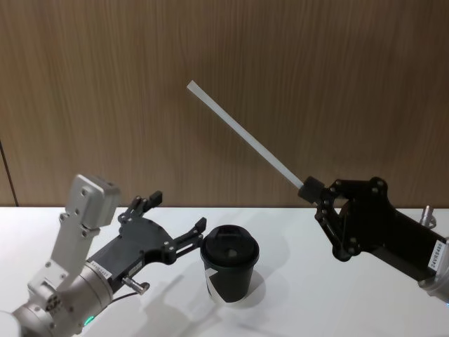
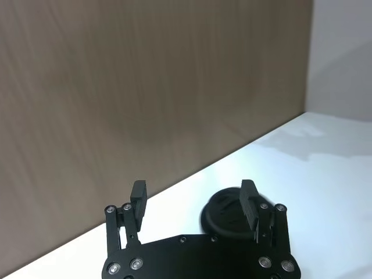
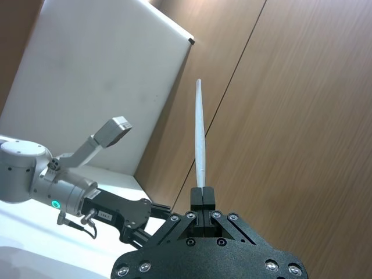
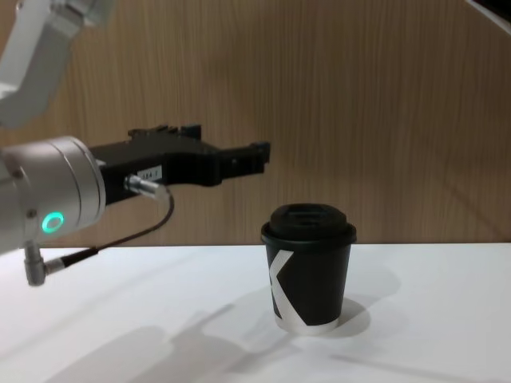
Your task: Pick up the straw with one hand, pass it to the other hand, and insert it into the cup.
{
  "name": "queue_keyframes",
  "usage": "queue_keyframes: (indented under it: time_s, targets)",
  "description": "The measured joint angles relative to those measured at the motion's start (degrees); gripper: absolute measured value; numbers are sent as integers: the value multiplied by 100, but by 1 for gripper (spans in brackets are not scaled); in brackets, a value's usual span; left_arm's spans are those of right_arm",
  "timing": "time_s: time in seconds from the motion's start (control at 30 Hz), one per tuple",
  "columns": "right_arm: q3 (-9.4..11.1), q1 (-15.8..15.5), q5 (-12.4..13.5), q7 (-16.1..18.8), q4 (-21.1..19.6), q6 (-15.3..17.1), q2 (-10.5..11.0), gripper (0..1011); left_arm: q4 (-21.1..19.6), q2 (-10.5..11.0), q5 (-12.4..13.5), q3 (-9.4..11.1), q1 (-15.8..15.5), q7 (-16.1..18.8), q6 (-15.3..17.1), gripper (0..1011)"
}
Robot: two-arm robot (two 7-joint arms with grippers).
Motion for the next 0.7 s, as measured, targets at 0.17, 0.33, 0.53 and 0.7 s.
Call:
queue_keyframes:
  time_s: [0.17, 0.33, 0.53, 0.7]
  targets:
    - [-3, 6, 7, 13, 0, -7, 0, 4, -110, 66, -426, -108, -29, -424, 124, 1003]
    - [-5, 7, 10, 20, 0, -10, 0, 4, -212, 155, -888, -217, -58, -860, 274, 1003]
    - [-9, 11, 14, 24, 0, -13, 0, 4, -314, 267, -1441, -336, -92, -1371, 463, 1003]
    - [-10, 13, 17, 27, 0, -15, 0, 4, -396, 355, -1860, -434, -118, -1760, 601, 1003]
